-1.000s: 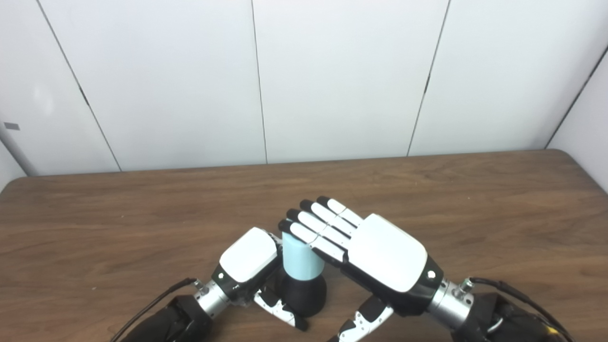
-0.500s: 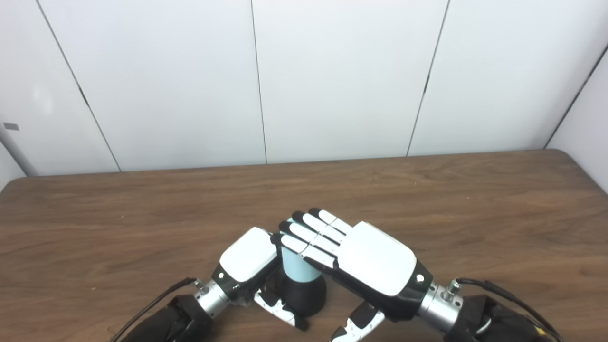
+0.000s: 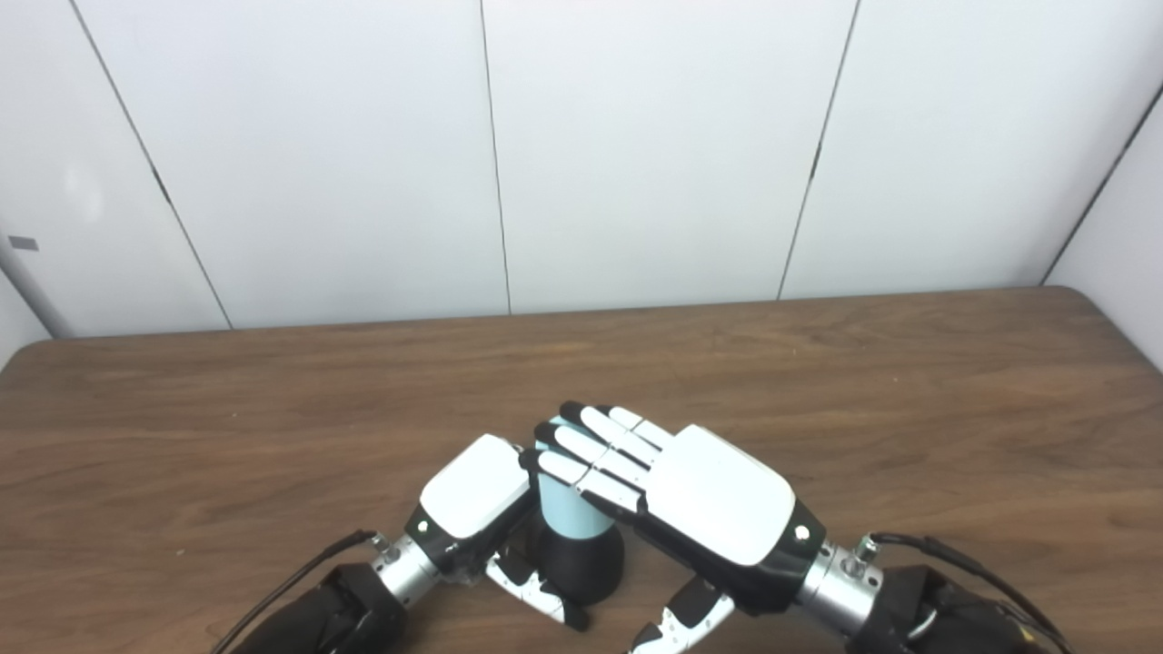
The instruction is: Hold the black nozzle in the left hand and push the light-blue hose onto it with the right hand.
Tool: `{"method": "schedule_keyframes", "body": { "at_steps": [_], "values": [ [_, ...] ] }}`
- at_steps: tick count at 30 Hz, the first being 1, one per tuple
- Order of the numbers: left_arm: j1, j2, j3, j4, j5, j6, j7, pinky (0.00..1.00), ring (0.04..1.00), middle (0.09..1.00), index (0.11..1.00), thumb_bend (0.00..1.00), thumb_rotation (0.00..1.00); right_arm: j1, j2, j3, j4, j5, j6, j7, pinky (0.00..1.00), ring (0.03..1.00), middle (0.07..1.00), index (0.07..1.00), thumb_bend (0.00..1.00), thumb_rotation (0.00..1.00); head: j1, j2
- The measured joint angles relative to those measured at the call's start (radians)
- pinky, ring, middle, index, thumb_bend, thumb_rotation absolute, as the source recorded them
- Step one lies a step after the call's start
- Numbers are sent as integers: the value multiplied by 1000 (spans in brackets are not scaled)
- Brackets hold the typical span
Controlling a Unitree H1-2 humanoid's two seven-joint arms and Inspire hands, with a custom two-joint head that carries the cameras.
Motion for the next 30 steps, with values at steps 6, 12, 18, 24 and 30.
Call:
{"method": "schedule_keyframes", "body": {
  "at_steps": [6,12,18,24,30],
  "values": [
    [0,-1,10,5,-53,-4,-40,82,129,471,482,524,0,8,-2,6,0,-3,0,-16,937,977,971,932,922,854,-2,-2],
    [1,-2,15,5,-68,-5,-60,98,148,471,482,524,0,8,-6,17,2,-44,-4,-39,926,970,967,929,865,849,-2,-3],
    [1,-3,16,5,-70,-6,-64,103,152,471,482,524,0,10,-25,31,10,-65,-15,-77,928,962,962,920,857,860,-2,-3],
    [2,-3,19,5,-73,-8,-69,100,151,471,482,524,0,13,-26,36,15,-66,-17,-92,954,966,967,925,864,860,2,-2],
    [3,-4,21,5,-73,-9,-69,92,140,471,482,525,0,13,-26,38,15,-66,-15,-92,956,958,958,926,873,839,2,-2]
  ]
}}
